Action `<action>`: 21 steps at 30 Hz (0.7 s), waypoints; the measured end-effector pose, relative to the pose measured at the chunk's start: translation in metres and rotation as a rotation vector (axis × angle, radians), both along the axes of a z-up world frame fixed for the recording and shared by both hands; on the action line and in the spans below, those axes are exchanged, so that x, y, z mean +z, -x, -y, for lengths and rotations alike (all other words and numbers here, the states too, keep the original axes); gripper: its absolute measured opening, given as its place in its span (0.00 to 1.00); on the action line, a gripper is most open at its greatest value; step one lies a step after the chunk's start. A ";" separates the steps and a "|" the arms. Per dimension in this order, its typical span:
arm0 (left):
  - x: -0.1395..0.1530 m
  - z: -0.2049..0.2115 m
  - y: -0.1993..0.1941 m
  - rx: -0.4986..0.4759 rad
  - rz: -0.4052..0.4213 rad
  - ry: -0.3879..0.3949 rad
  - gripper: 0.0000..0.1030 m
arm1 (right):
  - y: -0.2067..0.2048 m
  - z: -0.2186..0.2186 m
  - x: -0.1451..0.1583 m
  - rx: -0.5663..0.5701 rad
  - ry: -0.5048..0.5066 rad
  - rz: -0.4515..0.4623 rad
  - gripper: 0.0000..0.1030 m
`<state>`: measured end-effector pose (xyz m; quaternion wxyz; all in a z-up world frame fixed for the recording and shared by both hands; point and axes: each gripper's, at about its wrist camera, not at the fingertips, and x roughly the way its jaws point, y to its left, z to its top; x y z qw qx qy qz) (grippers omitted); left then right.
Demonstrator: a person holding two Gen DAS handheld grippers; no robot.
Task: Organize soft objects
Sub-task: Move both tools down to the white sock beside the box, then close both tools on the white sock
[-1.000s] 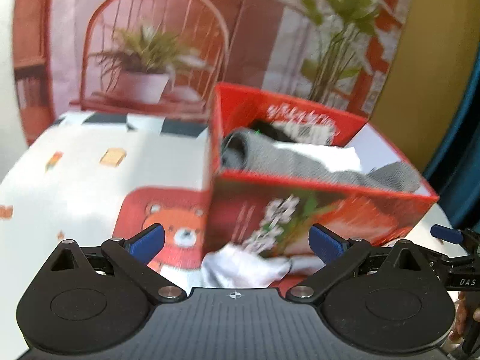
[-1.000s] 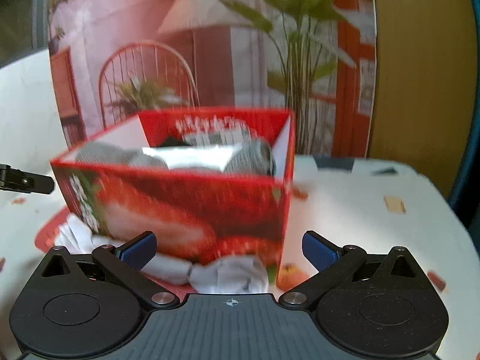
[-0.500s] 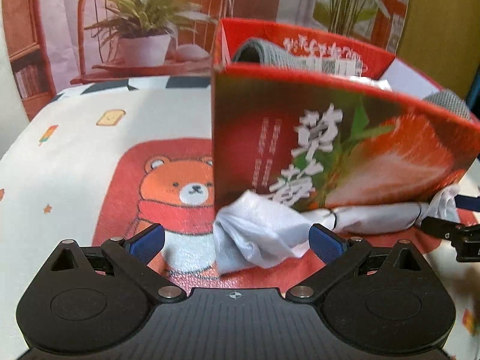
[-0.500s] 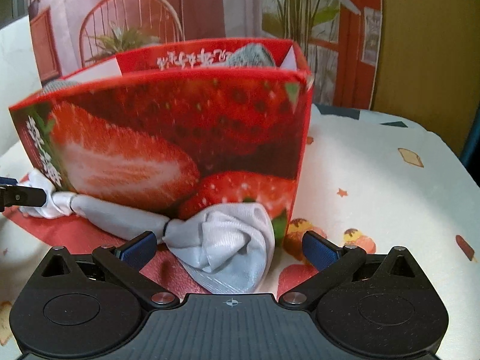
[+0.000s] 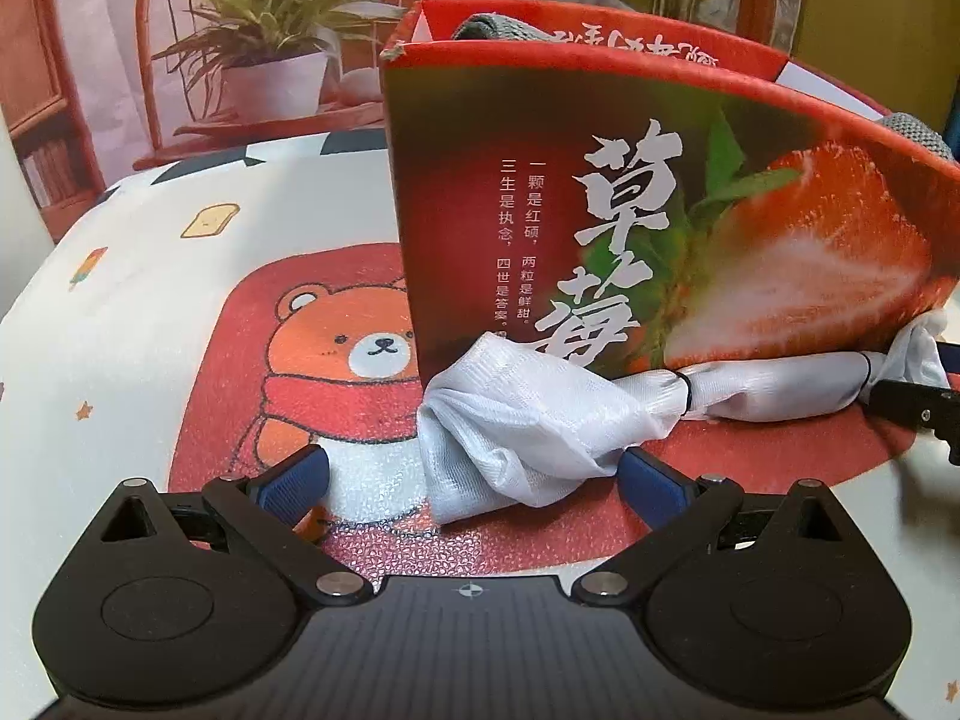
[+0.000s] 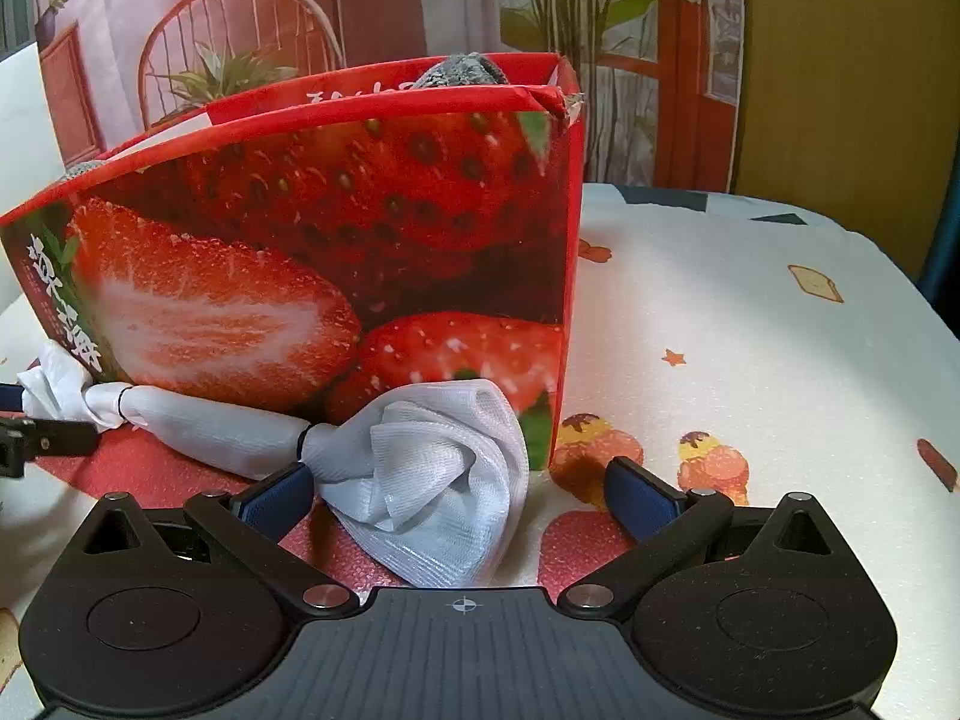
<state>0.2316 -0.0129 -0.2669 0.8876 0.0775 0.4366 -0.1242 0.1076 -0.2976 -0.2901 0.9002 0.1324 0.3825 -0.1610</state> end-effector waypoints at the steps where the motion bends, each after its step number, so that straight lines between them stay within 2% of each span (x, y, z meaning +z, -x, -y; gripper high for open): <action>1: 0.000 0.000 0.000 -0.001 -0.001 0.001 1.00 | 0.000 0.000 0.000 0.000 0.001 0.000 1.00; 13: 0.003 -0.003 -0.003 -0.008 -0.025 0.013 1.00 | 0.006 0.006 0.001 -0.007 -0.031 0.029 1.00; 17: 0.011 -0.023 -0.008 0.034 -0.078 0.142 0.99 | 0.008 0.007 0.003 -0.011 -0.033 0.021 0.94; 19: 0.015 -0.035 -0.009 0.064 -0.105 0.223 0.95 | 0.008 0.006 0.005 -0.007 -0.050 0.019 0.92; 21: 0.017 -0.041 -0.011 0.076 -0.119 0.267 0.84 | 0.008 0.003 0.007 0.000 -0.060 0.010 0.88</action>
